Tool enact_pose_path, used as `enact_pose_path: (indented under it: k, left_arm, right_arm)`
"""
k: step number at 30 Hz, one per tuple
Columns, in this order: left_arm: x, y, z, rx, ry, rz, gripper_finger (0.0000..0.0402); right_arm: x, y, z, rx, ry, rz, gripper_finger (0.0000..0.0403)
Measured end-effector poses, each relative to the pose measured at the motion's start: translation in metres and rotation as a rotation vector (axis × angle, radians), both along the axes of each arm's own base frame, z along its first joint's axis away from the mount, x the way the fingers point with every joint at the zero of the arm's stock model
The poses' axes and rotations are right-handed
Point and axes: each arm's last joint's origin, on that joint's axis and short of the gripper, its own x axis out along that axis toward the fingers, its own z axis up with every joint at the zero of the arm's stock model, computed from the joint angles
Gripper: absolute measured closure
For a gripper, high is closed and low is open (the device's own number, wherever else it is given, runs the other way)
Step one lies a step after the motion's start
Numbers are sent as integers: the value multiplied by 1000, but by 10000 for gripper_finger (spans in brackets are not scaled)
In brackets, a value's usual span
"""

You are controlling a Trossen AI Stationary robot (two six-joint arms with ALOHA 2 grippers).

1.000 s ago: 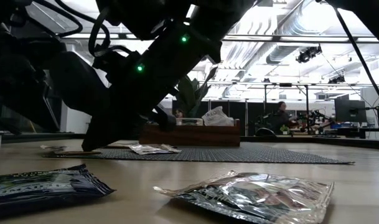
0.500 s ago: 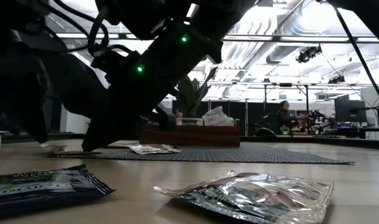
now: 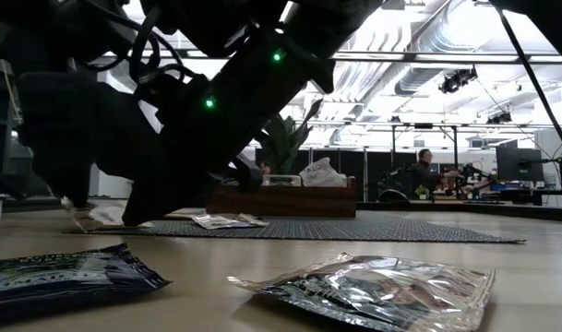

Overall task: Pick & Place Tea
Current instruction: Put the brown tea bag into the middle section of the wooden organizer

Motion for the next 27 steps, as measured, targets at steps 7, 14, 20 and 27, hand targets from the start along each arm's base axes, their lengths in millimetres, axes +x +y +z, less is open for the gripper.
enact_pose_path:
  k: [7,14,20,27]
  left_arm:
    - [8,4,5,-104,-71,-30,236]
    - [9,4,5,-115,-79,-39,271]
    - [10,3,6,-106,-96,-58,387]
    - [10,3,6,-99,-101,-69,398]
  right_arm:
    - [0,1,0,-5,3,6,403]
    - [0,1,0,-5,4,6,403]
    - [0,1,0,-6,3,5,403]
    - [0,1,0,-8,2,3,403]
